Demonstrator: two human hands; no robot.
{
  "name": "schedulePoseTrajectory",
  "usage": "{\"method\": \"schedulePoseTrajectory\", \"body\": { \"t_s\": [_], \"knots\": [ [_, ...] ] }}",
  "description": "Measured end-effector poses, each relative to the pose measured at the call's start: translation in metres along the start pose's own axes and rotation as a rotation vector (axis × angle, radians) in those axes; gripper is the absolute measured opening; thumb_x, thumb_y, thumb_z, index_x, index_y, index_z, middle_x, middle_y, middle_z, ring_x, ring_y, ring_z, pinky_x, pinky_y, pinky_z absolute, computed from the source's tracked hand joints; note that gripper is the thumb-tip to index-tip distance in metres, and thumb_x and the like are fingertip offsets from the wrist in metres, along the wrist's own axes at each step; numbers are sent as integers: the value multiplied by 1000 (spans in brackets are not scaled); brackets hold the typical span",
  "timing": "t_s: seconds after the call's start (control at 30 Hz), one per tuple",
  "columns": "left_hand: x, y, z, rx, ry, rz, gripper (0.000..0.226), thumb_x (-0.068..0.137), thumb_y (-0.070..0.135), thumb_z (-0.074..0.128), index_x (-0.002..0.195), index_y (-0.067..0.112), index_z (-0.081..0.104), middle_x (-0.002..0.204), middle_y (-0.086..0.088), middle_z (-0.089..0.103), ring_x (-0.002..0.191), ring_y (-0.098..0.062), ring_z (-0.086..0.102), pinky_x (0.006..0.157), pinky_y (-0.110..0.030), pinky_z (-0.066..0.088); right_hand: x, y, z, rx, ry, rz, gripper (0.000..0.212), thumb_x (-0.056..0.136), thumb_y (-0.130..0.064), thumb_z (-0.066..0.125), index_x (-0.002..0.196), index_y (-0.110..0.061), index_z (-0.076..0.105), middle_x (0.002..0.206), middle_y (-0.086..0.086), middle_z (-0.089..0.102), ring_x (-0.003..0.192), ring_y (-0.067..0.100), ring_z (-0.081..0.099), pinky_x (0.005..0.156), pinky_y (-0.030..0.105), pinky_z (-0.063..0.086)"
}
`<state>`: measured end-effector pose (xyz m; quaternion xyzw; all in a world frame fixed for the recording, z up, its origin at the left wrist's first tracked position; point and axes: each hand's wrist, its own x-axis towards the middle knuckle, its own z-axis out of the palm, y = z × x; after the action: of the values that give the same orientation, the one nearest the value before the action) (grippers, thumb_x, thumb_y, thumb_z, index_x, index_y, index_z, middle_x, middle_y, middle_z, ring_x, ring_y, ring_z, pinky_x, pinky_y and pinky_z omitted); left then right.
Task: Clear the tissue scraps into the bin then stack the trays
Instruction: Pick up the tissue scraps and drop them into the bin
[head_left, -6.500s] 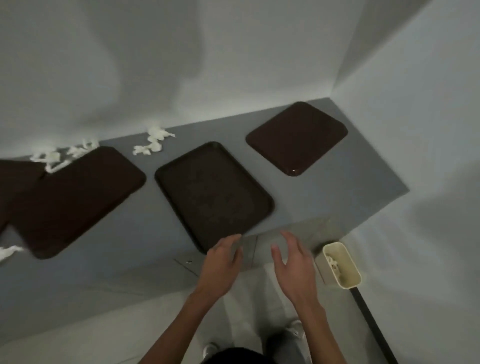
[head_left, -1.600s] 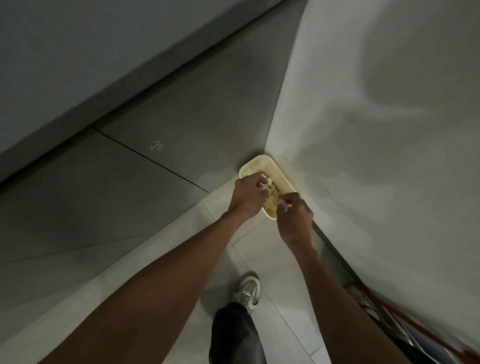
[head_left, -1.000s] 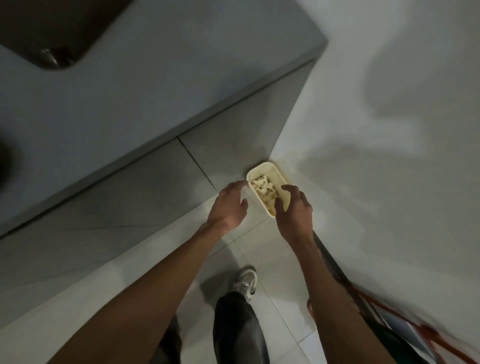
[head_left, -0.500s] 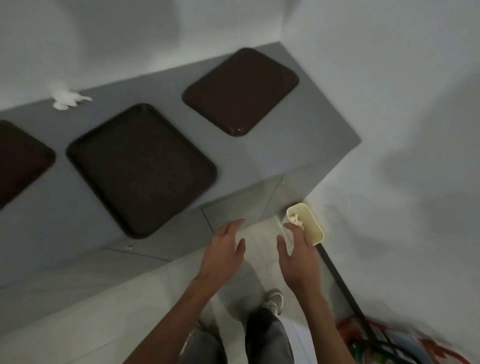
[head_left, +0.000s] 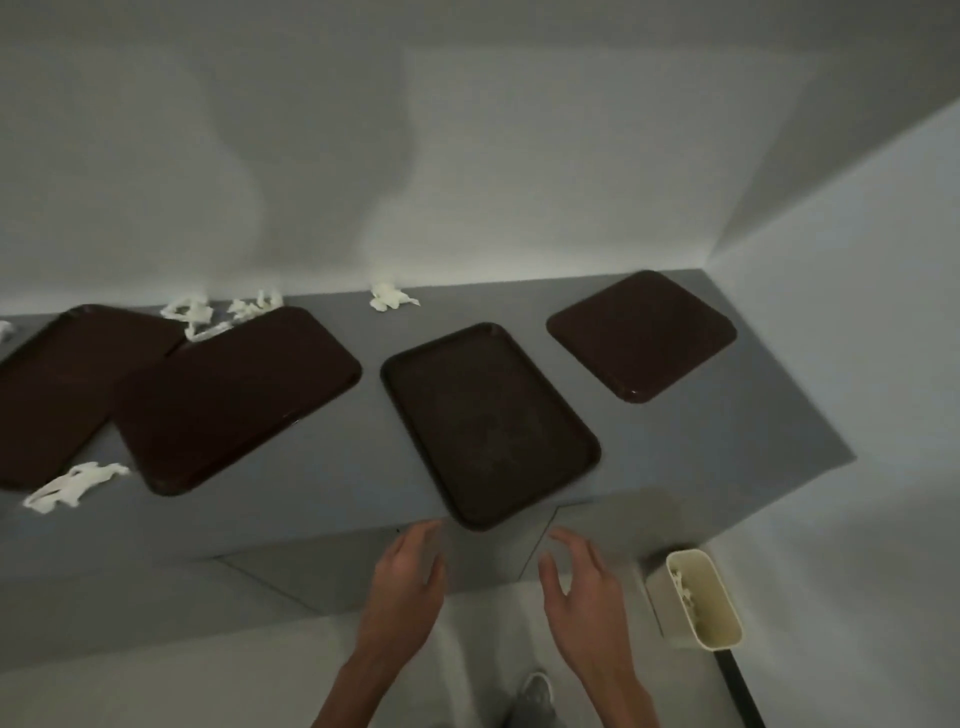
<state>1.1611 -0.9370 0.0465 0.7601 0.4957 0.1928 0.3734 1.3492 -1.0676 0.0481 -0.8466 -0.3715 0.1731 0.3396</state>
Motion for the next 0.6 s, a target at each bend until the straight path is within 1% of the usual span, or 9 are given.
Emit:
{"method": "schedulePoseTrajectory", "body": {
  "t_s": [0.03, 0.13, 0.17, 0.23, 0.3, 0.33, 0.47, 0.53, 0.6],
  "knots": [
    [5, -6, -8, -13, 20, -18, 40, 93, 10, 66, 130, 26, 64, 124, 9, 69, 113, -15, 65, 98, -25, 46, 5, -8, 8, 4, -21, -11, 31, 102, -33, 64, 132, -30, 63, 131, -9, 66, 121, 13, 62, 98, 20, 44],
    [25, -21, -29, -31, 84, -63, 36, 93, 10, 69, 126, 24, 67, 121, 11, 69, 109, -6, 64, 91, -8, 39, 26, -32, 30, 16, -76, -47, 27, 102, -35, 64, 130, -34, 63, 128, -11, 65, 118, 8, 61, 94, 13, 39],
    [35, -27, -34, -32, 107, -62, 34, 93, 11, 70, 124, 25, 68, 120, 12, 70, 107, -4, 65, 90, -6, 40, 36, -39, 36, 12, -94, -57, 26, 103, -37, 63, 129, -36, 62, 129, -12, 64, 117, 5, 59, 93, 11, 38],
    [57, -38, -45, -16, 137, -57, 31, 93, 15, 72, 121, 27, 69, 117, 15, 70, 108, -5, 66, 93, -14, 45, 59, -52, 48, -1, -121, -75, 24, 104, -38, 61, 128, -38, 61, 130, -14, 63, 115, 1, 57, 92, 10, 38],
    [83, -50, -55, 7, 149, -50, 28, 94, 17, 71, 119, 29, 69, 116, 16, 70, 108, -4, 65, 94, -23, 51, 87, -64, 61, -8, -141, -86, 25, 105, -38, 59, 129, -37, 62, 132, -12, 63, 115, 1, 57, 95, 13, 40],
    [98, -55, -59, 17, 152, -51, 27, 94, 18, 71, 118, 30, 69, 116, 17, 70, 108, -4, 65, 94, -25, 52, 103, -70, 68, -9, -146, -95, 25, 105, -37, 59, 130, -36, 62, 133, -12, 63, 116, 1, 57, 97, 14, 41],
    [161, -65, -72, 34, 144, -62, 28, 94, 17, 70, 117, 33, 68, 117, 18, 69, 108, -2, 66, 91, -21, 51, 176, -100, 93, -9, -163, -133, 28, 105, -38, 60, 133, -34, 62, 135, -14, 62, 123, 1, 57, 107, 20, 46],
    [190, -66, -80, 42, 129, -74, 28, 95, 17, 69, 120, 31, 69, 121, 17, 70, 111, -3, 65, 95, -23, 51, 211, -115, 107, 3, -177, -159, 29, 104, -38, 60, 133, -34, 62, 134, -13, 63, 123, 1, 58, 106, 22, 49],
    [218, -64, -87, 61, 136, -59, 28, 96, 18, 68, 122, 28, 69, 122, 15, 69, 113, -4, 64, 97, -27, 52, 243, -129, 120, 3, -197, -198, 30, 104, -37, 61, 134, -31, 62, 133, -12, 63, 122, 0, 58, 103, 21, 50]
  ]
}}
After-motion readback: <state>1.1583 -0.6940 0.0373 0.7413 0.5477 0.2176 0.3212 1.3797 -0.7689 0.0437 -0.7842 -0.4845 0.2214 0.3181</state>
